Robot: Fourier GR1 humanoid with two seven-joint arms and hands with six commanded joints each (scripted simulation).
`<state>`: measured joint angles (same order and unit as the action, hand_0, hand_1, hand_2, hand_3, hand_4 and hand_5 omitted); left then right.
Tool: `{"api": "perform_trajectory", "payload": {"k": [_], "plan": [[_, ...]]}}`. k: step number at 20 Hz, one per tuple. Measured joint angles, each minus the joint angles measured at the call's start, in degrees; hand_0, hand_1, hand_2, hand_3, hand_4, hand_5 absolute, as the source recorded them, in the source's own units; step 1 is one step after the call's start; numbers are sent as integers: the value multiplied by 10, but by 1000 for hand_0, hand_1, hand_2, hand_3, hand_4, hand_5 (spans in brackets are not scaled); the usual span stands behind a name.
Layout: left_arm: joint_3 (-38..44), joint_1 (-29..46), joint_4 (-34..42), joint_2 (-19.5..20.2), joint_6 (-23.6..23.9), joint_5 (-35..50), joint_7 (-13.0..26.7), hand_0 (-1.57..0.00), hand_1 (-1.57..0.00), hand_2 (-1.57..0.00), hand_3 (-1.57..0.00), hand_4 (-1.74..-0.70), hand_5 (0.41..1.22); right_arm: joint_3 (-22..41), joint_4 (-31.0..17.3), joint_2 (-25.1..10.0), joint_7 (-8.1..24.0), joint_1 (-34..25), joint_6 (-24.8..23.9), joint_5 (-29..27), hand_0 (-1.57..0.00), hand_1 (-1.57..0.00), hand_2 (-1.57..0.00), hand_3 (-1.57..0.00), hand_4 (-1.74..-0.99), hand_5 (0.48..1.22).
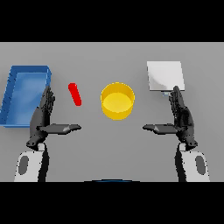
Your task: Pick up the red beaker and tilt it to pour out 1 green nut into yellow bowl. Pick up the yellow bowl and place it on the metallic measuring scale.
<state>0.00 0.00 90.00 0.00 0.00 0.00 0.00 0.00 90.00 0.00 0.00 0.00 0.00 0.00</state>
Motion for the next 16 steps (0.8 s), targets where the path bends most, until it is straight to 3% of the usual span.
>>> {"api": "perform_trajectory", "payload": {"k": [6, 7, 10, 12, 16], "plan": [[-6, 23, 15, -1, -4, 1, -5, 1, 1, 1, 1, -1151, 599, 5, -11, 11, 6, -16, -10, 8, 1, 1, 1, 1, -1167, 599], [-24, 49, 40, 15, -12, -23, -25, 1, 1, 1, 1, -1156, 599, 29, 7, -14, -34, 0, -30, 74, 1, 1, 1, 1, -1163, 595], [-49, 81, 89, 36, -20, -49, -3, 1, 1, 1, 1, -1163, 599, 72, 32, -26, -47, 28, -61, 168, 1, 1, 1, 1, -1159, 590], [-55, 82, 97, 39, -19, -58, 18, 1, 1, 1, 1, -1164, 602, 77, 44, -23, -37, 35, -67, 178, 1, 1, 1, 1, -1173, 593], [-59, 78, 92, 48, -21, -72, 22, 1, 1, 1, 1, -1163, 604, 77, 51, -22, -34, 42, -57, 164, 1, 1, 1, 1, -1212, 607]]}}
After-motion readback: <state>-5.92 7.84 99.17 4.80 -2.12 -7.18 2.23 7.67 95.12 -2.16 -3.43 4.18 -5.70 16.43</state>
